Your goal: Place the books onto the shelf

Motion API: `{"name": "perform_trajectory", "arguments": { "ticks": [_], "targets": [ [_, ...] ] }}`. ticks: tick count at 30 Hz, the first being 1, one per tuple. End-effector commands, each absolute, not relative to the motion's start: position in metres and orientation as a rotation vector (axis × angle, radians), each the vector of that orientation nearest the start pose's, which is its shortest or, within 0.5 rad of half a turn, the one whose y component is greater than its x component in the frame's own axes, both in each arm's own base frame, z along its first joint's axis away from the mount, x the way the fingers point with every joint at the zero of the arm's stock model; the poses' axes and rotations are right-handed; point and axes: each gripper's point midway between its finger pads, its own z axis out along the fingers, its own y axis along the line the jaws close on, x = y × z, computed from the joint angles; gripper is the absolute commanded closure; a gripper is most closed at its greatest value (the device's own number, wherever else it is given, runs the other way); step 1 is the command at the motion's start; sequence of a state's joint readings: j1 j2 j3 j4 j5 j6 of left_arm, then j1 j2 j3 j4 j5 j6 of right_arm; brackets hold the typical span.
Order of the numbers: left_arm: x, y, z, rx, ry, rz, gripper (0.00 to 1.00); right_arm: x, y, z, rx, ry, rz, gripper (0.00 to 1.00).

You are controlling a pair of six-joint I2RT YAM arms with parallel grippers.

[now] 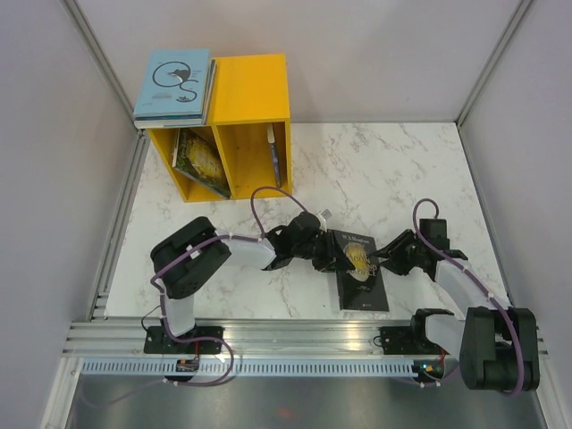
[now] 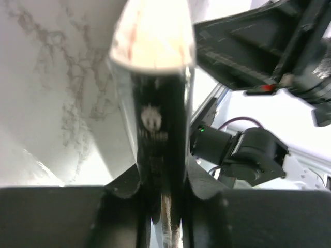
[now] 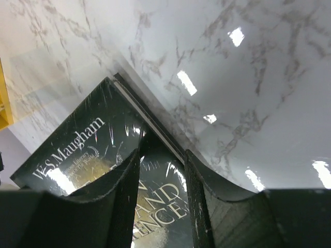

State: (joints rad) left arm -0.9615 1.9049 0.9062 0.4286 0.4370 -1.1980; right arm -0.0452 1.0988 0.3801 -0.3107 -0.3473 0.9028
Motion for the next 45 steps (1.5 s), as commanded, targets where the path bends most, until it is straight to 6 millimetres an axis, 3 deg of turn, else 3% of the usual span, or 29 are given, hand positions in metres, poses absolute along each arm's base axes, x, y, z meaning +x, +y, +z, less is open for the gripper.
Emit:
{"name": "perform_trajectory", "arguments": {
  "ticks": [1, 2, 5, 6, 10, 12, 13, 14, 16, 17, 22, 25, 34, 45],
  "targets": [
    [0.189, -0.433, 0.058, 0.058, 2.57, -1.334, 0.98, 0.178, 0.1, 0.006, 1.144, 2.628, 0.755, 0.55],
    [0.19, -0.432, 0.06, 0.061, 2.564, -1.333, 0.98, 0.18, 0.107, 0.011, 1.12, 2.623, 0.808, 0.53],
    [0.191, -0.424, 0.068, 0.063, 2.545, -1.315, 0.98, 0.201, 0.114, 0.037, 1.0, 2.568, 0.881, 0.31],
    [0.192, -0.421, 0.071, 0.064, 2.533, -1.304, 0.98, 0.214, 0.115, 0.055, 0.941, 2.532, 0.901, 0.15],
    [0.187, -0.378, 0.088, 0.054, 2.514, -1.15, 0.98, 0.231, 0.109, 0.097, 0.833, 2.494, 0.851, 0.02],
    [0.194, -0.352, 0.091, 0.034, 2.478, -1.009, 0.98, 0.24, 0.108, 0.119, 0.791, 2.451, 0.851, 0.02],
    [0.188, -0.33, 0.101, 0.03, 2.475, -0.943, 0.98, 0.239, 0.108, 0.122, 0.794, 2.456, 0.851, 0.02],
    [0.2, -0.311, 0.105, -0.002, 2.419, -0.828, 0.98, 0.241, 0.109, 0.127, 0.79, 2.448, 0.853, 0.02],
    [0.206, -0.283, 0.116, -0.034, 2.364, -0.722, 0.98, 0.24, 0.11, 0.129, 0.804, 2.447, 0.867, 0.02],
    [0.211, -0.263, 0.134, -0.051, 2.301, -0.671, 0.98, 0.24, 0.111, 0.13, 0.809, 2.448, 0.874, 0.02],
    [0.242, -0.204, 0.171, -0.153, 2.165, -0.533, 0.98, 0.24, 0.114, 0.128, 0.806, 2.453, 0.888, 0.02],
    [0.263, -0.182, 0.192, -0.218, 2.093, -0.49, 0.98, 0.238, 0.115, 0.125, 0.8, 2.458, 0.887, 0.02],
    [0.327, -0.164, 0.252, -0.244, 1.839, -0.402, 0.98, 0.233, 0.114, 0.111, 0.808, 2.476, 0.875, 0.02],
    [0.389, -0.167, 0.298, -0.327, 1.592, -0.33, 0.98, 0.236, 0.112, 0.092, 0.796, 2.533, 0.835, 0.02]
  ]
}}
